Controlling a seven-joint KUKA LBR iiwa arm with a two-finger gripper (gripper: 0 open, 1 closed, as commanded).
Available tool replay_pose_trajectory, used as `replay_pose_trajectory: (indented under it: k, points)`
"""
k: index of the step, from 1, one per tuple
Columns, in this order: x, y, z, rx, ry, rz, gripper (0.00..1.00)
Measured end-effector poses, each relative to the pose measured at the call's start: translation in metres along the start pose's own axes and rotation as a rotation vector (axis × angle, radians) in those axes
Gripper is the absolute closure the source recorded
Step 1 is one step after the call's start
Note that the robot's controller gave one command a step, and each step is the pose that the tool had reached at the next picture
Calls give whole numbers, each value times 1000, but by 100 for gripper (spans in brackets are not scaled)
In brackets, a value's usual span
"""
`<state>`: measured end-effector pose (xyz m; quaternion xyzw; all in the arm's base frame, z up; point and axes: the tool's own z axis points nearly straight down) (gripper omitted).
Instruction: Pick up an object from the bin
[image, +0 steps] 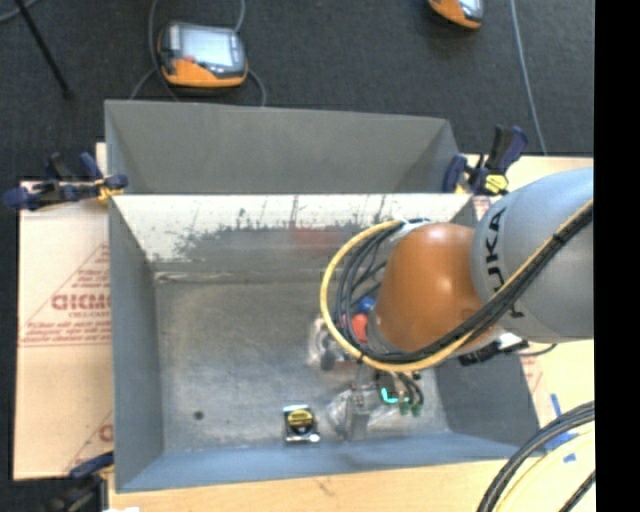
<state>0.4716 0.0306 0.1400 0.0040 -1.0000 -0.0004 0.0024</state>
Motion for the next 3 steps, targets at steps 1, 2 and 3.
replay_pose_trajectory:
  k: [1,2,3]
  points:
    - [-24,-52,65,1,-3,-437,0]
    - [-21,-54,65,2,12,-434,100]
    - [-1,-70,-80,6,-10,-691,100]
